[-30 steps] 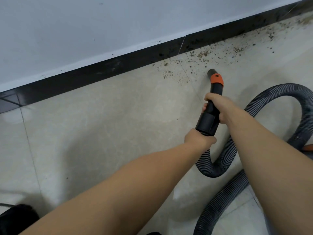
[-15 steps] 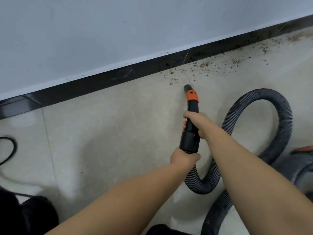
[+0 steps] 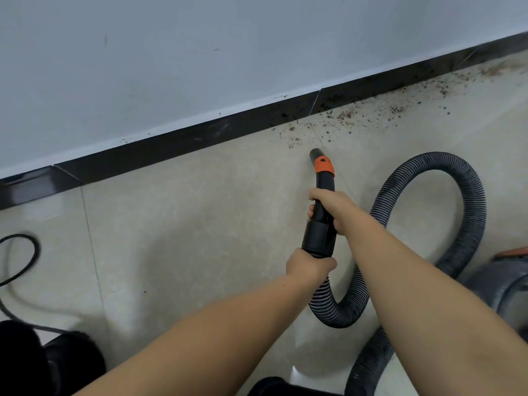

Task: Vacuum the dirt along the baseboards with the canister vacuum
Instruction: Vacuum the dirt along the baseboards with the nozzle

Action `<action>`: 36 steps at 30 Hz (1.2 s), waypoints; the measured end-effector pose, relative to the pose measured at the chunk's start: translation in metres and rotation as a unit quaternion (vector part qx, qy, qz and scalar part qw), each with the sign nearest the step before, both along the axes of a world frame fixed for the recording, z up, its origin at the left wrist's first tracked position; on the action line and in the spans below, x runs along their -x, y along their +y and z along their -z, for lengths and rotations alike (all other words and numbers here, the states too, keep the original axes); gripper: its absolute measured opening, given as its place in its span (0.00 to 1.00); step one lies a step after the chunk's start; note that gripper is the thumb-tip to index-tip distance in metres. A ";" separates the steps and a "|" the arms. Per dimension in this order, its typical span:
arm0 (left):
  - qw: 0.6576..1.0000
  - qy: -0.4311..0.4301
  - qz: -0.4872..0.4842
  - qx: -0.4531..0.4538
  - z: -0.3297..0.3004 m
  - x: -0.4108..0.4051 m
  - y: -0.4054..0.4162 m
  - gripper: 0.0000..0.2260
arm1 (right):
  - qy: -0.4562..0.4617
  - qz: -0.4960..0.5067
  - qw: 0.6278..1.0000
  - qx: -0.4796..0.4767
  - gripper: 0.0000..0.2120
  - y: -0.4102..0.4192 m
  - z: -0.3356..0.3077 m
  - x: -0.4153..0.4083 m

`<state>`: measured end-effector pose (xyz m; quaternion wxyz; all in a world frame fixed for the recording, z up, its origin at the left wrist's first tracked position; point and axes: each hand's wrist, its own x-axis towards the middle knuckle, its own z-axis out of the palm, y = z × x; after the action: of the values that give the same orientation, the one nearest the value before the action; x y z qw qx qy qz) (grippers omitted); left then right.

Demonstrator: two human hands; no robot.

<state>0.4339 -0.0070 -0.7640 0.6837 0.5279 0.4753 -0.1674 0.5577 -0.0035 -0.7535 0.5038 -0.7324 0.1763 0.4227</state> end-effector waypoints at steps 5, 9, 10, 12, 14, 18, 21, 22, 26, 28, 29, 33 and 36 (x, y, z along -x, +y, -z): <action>1.000 0.004 0.000 0.006 0.007 -0.016 0.004 0.12 | -0.014 0.020 1.000 0.006 0.04 0.002 0.005 -0.016; 1.000 0.003 0.008 0.005 0.013 -0.036 0.007 0.12 | -0.029 0.047 0.999 0.001 0.05 0.003 0.010 -0.035; 1.000 0.004 0.009 0.005 0.015 -0.042 0.007 0.13 | -0.034 0.053 0.998 0.001 0.06 0.003 0.011 -0.040; 1.000 0.003 0.012 0.008 0.017 -0.053 0.006 0.14 | -0.045 0.061 0.997 0.004 0.06 0.000 0.013 -0.051; 1.000 0.000 0.018 0.011 0.019 -0.065 0.003 0.15 | -0.049 0.068 0.996 0.008 0.06 -0.004 0.014 -0.063; 1.000 -0.008 0.021 0.008 0.019 -0.090 -0.001 0.18 | -0.050 0.058 0.997 0.015 0.05 -0.009 0.013 -0.089; 1.000 -0.013 0.011 0.010 0.019 -0.099 -0.003 0.18 | -0.044 0.030 0.999 0.013 0.05 -0.008 0.012 -0.099; 1.000 -0.012 0.008 0.012 0.020 -0.099 -0.003 0.18 | -0.042 0.020 0.999 0.015 0.05 -0.007 0.012 -0.099; 1.000 0.001 -0.010 0.019 0.025 -0.087 -0.006 0.18 | -0.040 -0.022 0.999 0.026 0.04 -0.001 0.012 -0.085; 1.000 0.007 -0.022 0.018 0.027 -0.078 -0.005 0.19 | -0.041 -0.031 0.998 0.026 0.05 0.003 0.012 -0.074; 0.999 0.009 -0.027 0.017 0.028 -0.073 -0.005 0.19 | -0.041 -0.033 0.998 0.024 0.05 0.005 0.012 -0.069; 0.999 0.009 -0.033 0.017 0.026 -0.054 -0.002 0.18 | -0.039 -0.036 0.998 0.019 0.05 0.008 0.010 -0.051; 0.999 0.016 -0.045 0.017 0.022 -0.037 -0.001 0.19 | -0.031 -0.051 0.998 0.020 0.05 0.013 0.009 -0.034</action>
<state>0.4712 -0.0078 -0.7862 0.6919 0.4910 0.5066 -0.1532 0.5915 0.0092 -0.7625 0.4721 -0.7633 0.1311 0.4211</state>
